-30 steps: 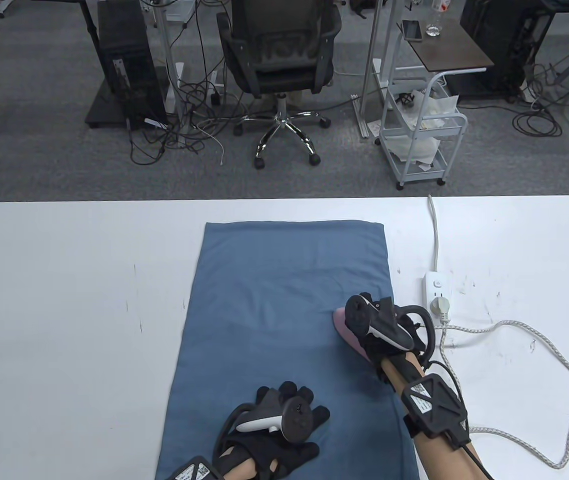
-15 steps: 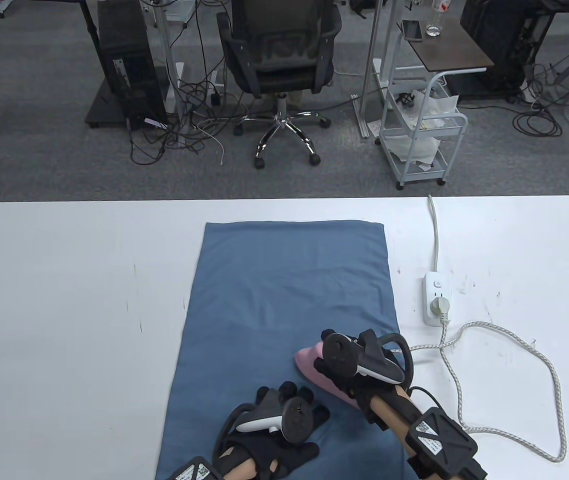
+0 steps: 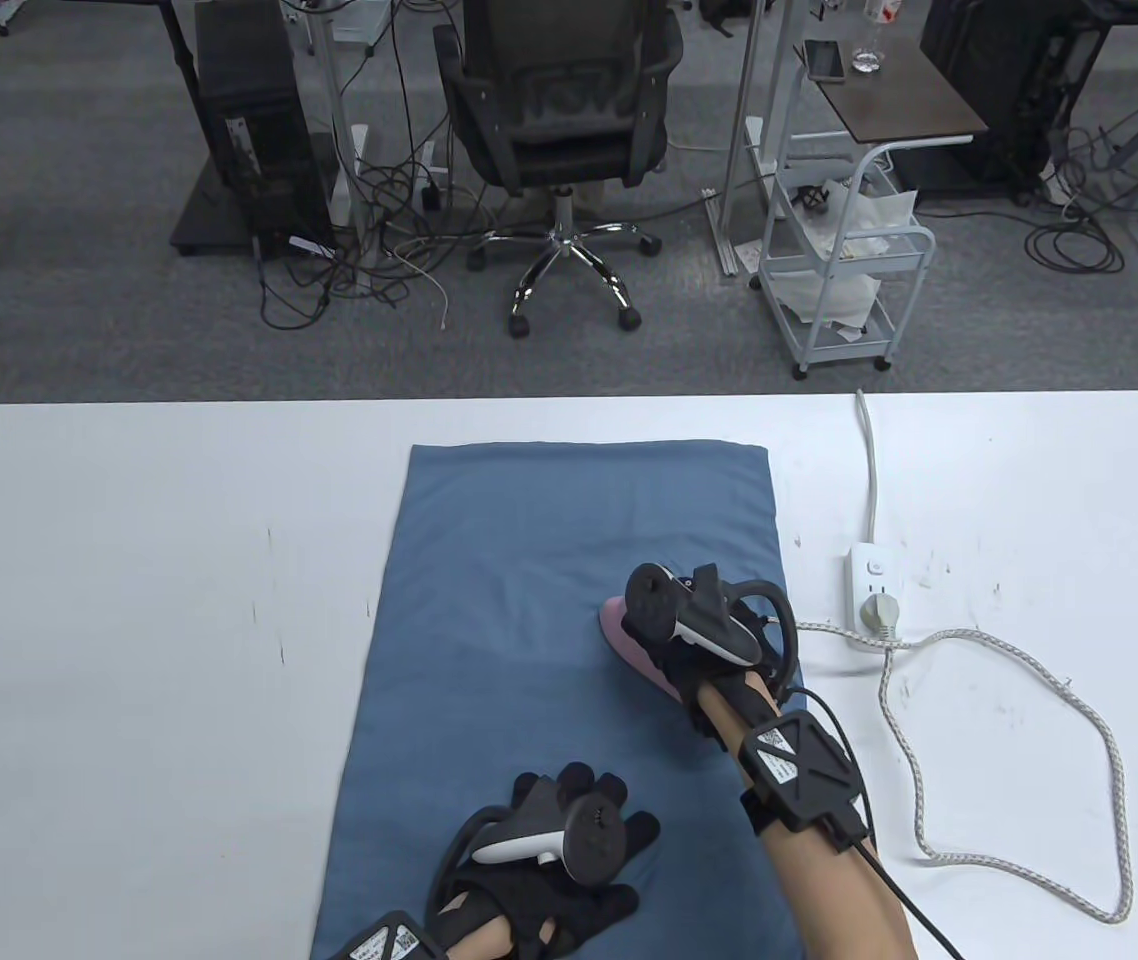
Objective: Iron pillowcase with electric iron on table
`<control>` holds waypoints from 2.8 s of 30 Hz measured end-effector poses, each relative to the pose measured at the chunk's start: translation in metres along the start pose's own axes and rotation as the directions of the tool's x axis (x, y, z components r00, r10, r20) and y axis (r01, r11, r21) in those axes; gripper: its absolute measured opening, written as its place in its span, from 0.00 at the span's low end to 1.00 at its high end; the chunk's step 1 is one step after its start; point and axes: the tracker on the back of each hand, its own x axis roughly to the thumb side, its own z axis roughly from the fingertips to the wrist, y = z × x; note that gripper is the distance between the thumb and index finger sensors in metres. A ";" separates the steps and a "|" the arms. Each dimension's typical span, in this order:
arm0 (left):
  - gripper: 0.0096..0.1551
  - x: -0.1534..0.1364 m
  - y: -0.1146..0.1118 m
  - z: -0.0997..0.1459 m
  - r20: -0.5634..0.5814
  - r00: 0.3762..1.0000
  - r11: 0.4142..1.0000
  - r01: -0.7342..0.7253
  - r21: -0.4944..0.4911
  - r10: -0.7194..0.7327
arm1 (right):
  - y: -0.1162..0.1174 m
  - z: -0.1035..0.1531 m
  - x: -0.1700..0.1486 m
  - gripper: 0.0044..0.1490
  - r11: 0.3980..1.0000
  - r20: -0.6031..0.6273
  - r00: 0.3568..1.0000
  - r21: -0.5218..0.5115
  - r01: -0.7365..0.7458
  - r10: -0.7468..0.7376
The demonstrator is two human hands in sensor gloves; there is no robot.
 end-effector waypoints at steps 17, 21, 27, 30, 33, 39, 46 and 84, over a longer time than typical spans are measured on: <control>0.42 0.000 0.000 0.000 -0.001 1.000 1.000 0.000 0.000 0.000 | -0.007 0.080 0.040 0.40 0.999 0.357 0.934 0.025 0.024 -0.031; 0.42 0.000 0.000 -0.001 -0.001 1.000 1.000 0.000 -0.002 0.000 | -0.003 0.066 0.047 0.40 1.000 0.354 0.935 -0.020 -0.001 0.009; 0.42 0.000 0.000 -0.001 -0.001 1.000 1.000 0.001 -0.001 -0.001 | -0.001 0.010 0.043 0.41 1.000 0.201 0.979 0.007 0.015 -0.016; 0.42 0.000 0.000 -0.001 -0.001 1.000 1.000 0.002 -0.001 -0.002 | -0.001 -0.012 0.037 0.41 0.999 0.137 0.990 0.028 0.036 -0.039; 0.42 0.000 -0.001 -0.001 -0.001 1.000 1.000 0.002 -0.001 -0.002 | -0.001 -0.018 0.034 0.41 0.997 0.122 0.990 0.035 0.062 -0.065; 0.42 0.000 -0.001 -0.001 -0.002 1.000 1.000 0.003 0.000 -0.003 | -0.013 0.016 0.044 0.41 0.994 0.258 0.961 -0.005 0.105 -0.100; 0.42 0.000 -0.001 0.000 -0.002 1.000 1.000 0.003 0.000 -0.003 | -0.011 0.056 0.072 0.41 0.998 0.424 0.904 0.023 0.057 -0.061; 0.42 0.000 0.000 0.000 -0.001 1.000 1.000 0.004 -0.002 -0.004 | 0.002 -0.002 0.132 0.41 0.999 0.471 0.881 0.026 0.039 -0.047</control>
